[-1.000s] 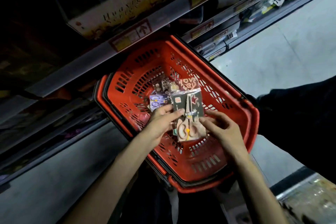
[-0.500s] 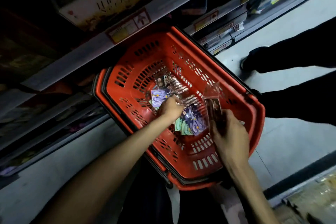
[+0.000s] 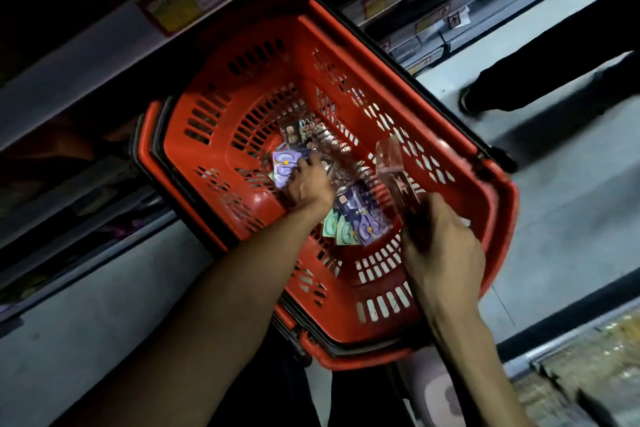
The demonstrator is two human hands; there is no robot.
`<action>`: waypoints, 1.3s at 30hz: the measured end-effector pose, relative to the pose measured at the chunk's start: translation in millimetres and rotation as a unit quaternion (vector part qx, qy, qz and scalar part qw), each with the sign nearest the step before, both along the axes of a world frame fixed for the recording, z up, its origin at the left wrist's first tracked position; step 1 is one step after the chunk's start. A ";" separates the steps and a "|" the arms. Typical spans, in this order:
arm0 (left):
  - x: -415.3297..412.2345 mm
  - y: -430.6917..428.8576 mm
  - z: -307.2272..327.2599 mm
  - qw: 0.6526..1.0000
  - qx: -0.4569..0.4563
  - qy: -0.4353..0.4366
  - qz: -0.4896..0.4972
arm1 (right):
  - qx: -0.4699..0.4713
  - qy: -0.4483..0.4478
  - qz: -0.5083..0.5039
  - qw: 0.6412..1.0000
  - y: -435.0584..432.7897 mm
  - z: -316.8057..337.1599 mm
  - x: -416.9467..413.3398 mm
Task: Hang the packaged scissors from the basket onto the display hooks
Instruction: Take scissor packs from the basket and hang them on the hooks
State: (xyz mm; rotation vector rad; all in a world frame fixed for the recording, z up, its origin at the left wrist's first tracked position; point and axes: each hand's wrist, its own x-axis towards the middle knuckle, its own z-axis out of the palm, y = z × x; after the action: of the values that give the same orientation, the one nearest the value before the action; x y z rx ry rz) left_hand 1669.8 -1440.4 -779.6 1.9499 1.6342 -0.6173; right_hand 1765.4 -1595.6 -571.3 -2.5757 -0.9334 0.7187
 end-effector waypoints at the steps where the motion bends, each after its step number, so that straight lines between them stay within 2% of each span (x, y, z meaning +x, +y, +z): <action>1: -0.8 0.8 -1.9 1.000 -0.001 -0.006 0.014 | 0.001 -0.002 0.000 1.000 -0.2 -1.0 0.0; 7: -7.4 12.4 7.4 0.975 -0.091 -0.105 0.172 | 0.012 -0.001 0.003 1.000 -3.8 -4.7 0.9; 12: -14.5 25.7 26.0 0.984 -0.088 -0.101 0.119 | 0.016 0.002 0.009 1.000 -4.4 -6.9 1.9; 16: -21.0 34.5 50.0 0.993 -0.038 -0.103 0.041 | 0.018 0.006 0.021 1.000 -3.8 -9.0 2.3; 19: -25.2 38.8 73.3 0.992 0.007 -0.127 0.018 | 0.020 0.016 0.020 0.999 -3.4 -12.3 2.6; 26: -31.1 33.2 158.5 0.977 -0.006 -0.210 -0.033 | 0.069 0.139 -0.031 0.987 -3.5 2.8 6.0; 31: -34.6 24.0 236.0 0.965 0.033 -0.245 -0.083 | 0.135 0.261 -0.103 0.950 -8.2 35.5 13.6; 33: -33.5 19.5 266.5 0.956 0.047 -0.276 -0.085 | 0.190 0.328 -0.151 0.913 -10.1 56.6 14.8; 36: -31.3 12.0 312.5 0.930 0.017 -0.362 -0.062 | 0.250 0.408 -0.230 0.847 -16.1 92.8 17.7; 39: -29.5 7.7 361.6 0.900 -0.037 -0.432 -0.047 | 0.286 0.428 -0.263 0.816 -24.1 122.6 24.0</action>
State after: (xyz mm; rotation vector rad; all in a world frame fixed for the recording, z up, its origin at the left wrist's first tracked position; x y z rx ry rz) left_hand 1640.3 -1432.7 -418.0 1.8405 0.9359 0.1717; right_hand 1789.4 -1619.7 -448.6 -1.5555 -0.0820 1.0615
